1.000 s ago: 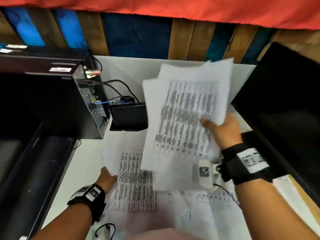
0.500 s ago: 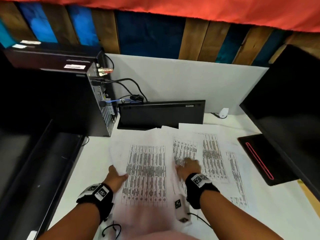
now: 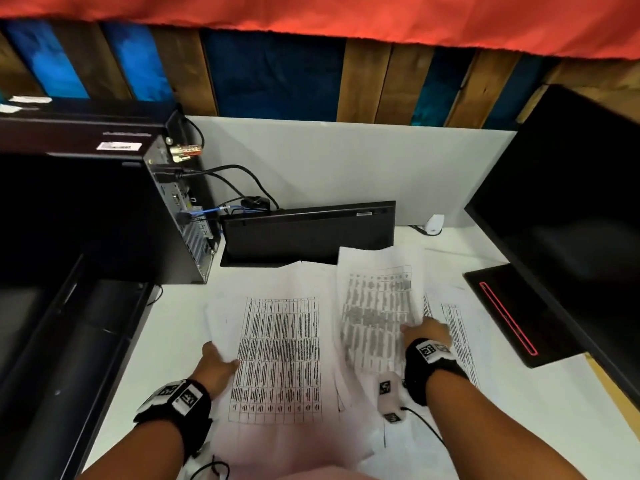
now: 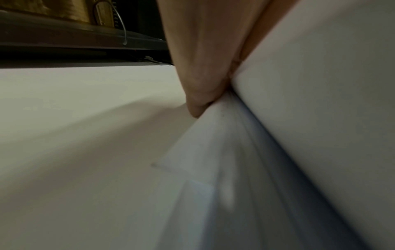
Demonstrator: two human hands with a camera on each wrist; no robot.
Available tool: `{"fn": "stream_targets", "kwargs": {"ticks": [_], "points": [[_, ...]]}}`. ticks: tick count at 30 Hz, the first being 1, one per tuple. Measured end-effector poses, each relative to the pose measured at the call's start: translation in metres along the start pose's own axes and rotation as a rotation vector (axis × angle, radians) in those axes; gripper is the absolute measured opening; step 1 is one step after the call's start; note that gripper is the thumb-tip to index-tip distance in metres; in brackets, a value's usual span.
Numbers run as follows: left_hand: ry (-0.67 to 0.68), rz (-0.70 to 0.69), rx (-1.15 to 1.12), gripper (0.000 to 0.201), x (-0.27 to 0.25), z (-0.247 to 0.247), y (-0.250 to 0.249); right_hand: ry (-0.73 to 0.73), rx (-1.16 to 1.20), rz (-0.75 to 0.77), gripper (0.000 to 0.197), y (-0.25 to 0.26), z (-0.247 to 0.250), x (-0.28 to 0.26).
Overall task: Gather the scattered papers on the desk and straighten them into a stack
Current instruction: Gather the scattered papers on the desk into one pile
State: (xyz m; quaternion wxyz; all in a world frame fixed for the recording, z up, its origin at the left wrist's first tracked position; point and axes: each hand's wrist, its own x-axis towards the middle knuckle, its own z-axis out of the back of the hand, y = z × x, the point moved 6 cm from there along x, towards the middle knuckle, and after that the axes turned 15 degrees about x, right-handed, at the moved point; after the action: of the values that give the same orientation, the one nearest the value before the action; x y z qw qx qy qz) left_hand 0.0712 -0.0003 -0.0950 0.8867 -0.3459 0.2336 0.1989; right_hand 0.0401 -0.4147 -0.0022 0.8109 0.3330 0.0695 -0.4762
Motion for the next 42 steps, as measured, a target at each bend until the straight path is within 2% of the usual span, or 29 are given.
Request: {"fn": "stream_targets", "kwargs": {"ticks": [3,4,7,8,10,13,16,18,21,23,26,28,31,34,37,40,42], "points": [[-0.02,-0.003,0.007,0.055,-0.001,0.001,0.0,-0.046,-0.175,-0.084,0.059,-0.029,0.02,0.03],[-0.022,0.0,0.003,0.055,-0.001,0.001,-0.001,-0.047,-0.166,-0.127,0.069,-0.039,0.024,0.037],[-0.028,0.001,-0.008,0.054,-0.002,0.002,-0.001,-0.123,-0.109,-0.237,0.121,-0.062,0.034,0.045],[-0.029,0.006,-0.011,0.054,-0.001,0.002,0.0,-0.153,-0.074,-0.269,0.13,-0.064,0.04,0.044],[-0.02,0.008,-0.016,0.053,-0.002,0.002,-0.001,-0.124,0.021,-0.325,0.134,-0.07,0.043,0.048],[-0.012,0.012,-0.019,0.053,-0.003,0.002,-0.001,0.087,0.266,-0.349,0.117,-0.069,0.038,0.057],[-0.011,0.012,-0.02,0.054,-0.005,0.002,-0.003,0.171,0.284,-0.199,0.098,-0.05,0.038,0.055],[-0.017,0.023,-0.004,0.053,-0.006,0.002,-0.004,0.107,0.278,-0.07,0.077,-0.033,0.046,0.049],[-0.023,0.043,0.026,0.053,-0.01,0.002,-0.008,-0.027,0.256,0.16,0.033,0.0,0.074,0.029],[-0.036,0.071,0.058,0.057,-0.01,0.003,-0.008,-0.137,0.247,0.289,0.021,0.022,0.103,0.011],[-0.029,0.08,0.061,0.059,-0.012,0.003,-0.01,-0.279,0.321,0.486,0.02,0.056,0.148,-0.026],[-0.027,0.074,0.045,0.057,-0.01,0.003,-0.009,-0.316,0.463,0.624,0.025,0.076,0.173,-0.051],[-0.01,0.056,0.019,0.057,-0.013,0.005,-0.01,-0.236,0.727,0.79,0.028,0.1,0.195,-0.091],[0.008,0.022,-0.019,0.059,-0.017,0.005,-0.014,-0.058,0.907,0.896,0.032,0.119,0.197,-0.123],[0.026,0.035,0.01,0.052,-0.017,0.002,-0.013,0.101,0.909,0.809,0.032,0.125,0.165,-0.119],[-0.008,0.038,-0.006,0.043,-0.021,0.006,-0.016,0.269,0.805,0.546,0.037,0.109,0.094,-0.086],[0.003,0.058,-0.062,0.046,-0.028,0.009,-0.02,0.337,0.69,0.403,0.041,0.091,0.043,-0.066]]}}
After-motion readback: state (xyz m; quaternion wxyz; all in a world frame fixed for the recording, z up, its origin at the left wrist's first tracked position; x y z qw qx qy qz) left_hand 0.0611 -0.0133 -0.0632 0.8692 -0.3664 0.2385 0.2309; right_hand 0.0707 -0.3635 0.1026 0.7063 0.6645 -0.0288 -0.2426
